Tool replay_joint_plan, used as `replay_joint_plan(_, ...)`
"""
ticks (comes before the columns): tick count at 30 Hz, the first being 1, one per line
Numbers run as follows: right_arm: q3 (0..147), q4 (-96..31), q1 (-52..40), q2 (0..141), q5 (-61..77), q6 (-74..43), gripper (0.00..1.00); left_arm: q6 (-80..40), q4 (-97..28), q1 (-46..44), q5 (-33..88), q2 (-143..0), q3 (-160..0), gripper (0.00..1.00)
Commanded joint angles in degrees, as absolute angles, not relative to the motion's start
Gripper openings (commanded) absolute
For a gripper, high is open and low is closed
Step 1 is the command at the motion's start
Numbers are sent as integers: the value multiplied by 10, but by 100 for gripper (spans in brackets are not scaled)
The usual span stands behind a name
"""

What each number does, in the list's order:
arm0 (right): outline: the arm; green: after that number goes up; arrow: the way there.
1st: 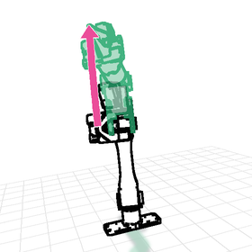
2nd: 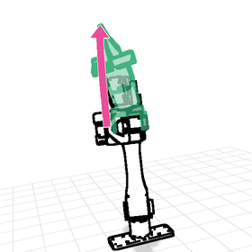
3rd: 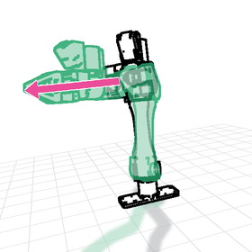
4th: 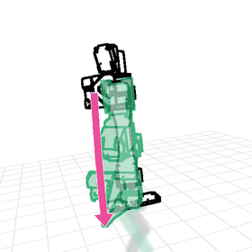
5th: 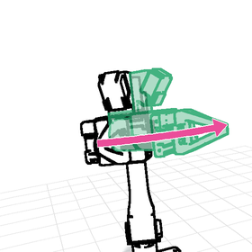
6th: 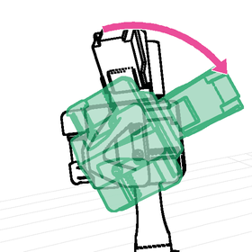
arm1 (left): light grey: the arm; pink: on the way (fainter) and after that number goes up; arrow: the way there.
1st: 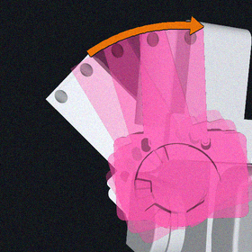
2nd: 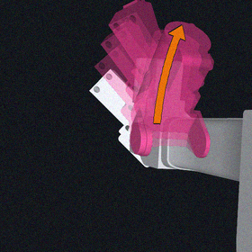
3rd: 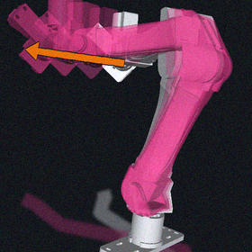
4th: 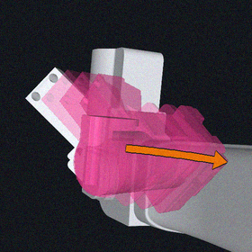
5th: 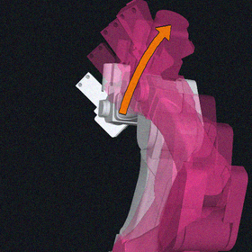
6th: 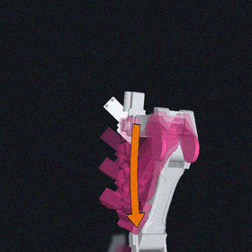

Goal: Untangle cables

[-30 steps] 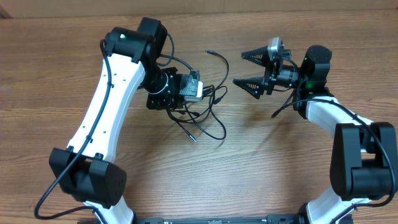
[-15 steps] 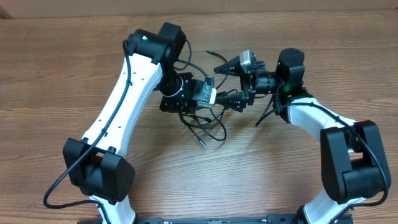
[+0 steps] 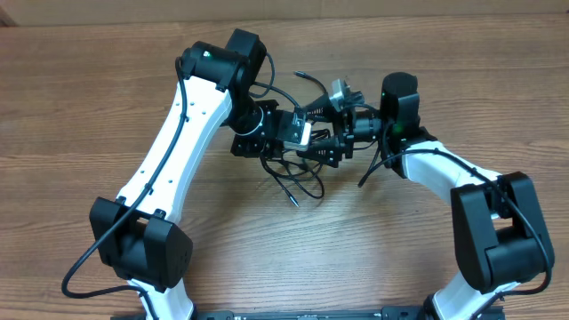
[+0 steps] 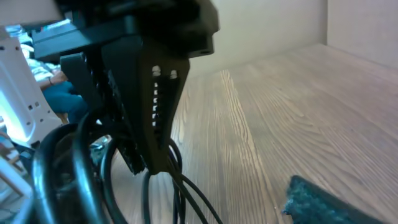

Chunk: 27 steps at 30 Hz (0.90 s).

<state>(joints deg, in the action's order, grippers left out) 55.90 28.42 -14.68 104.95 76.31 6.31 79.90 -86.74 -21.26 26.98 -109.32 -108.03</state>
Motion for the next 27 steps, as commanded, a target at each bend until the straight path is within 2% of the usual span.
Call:
replay_joint_plan(1,563,272,-158,1036,735,62,73,818,-863,-213,312,-1094,-1081,4)
replay_joint_plan(8,563,252,-158,1036,714,63,18,818,-864,-208,316,-1094,-1081,4)
replay_joint_plan(11,563,254,-157,1036,706,63,4,816,-865,-206,316,-1094,-1081,4)
replay_joint_plan(13,563,254,-157,1036,705,63,4,816,-865,-205,315,-1094,-1081,5)
replay_joint_plan(14,563,254,-157,1036,701,63,4,816,-864,-205,311,-1094,-1081,14)
replay_joint_plan(15,563,254,-156,1036,697,63,4,816,-865,-205,308,-1094,-1081,49)
replay_joint_plan(16,563,254,-154,1036,689,63,4,815,-865,-205,304,-1094,-1081,97)
replay_joint_plan(17,563,254,-151,1036,679,63,4,806,-865,-205,296,-1094,-1081,100)
replay_joint_plan(27,563,258,-78,1036,634,27,4,740,-869,-170,256,-1094,-1081,100)
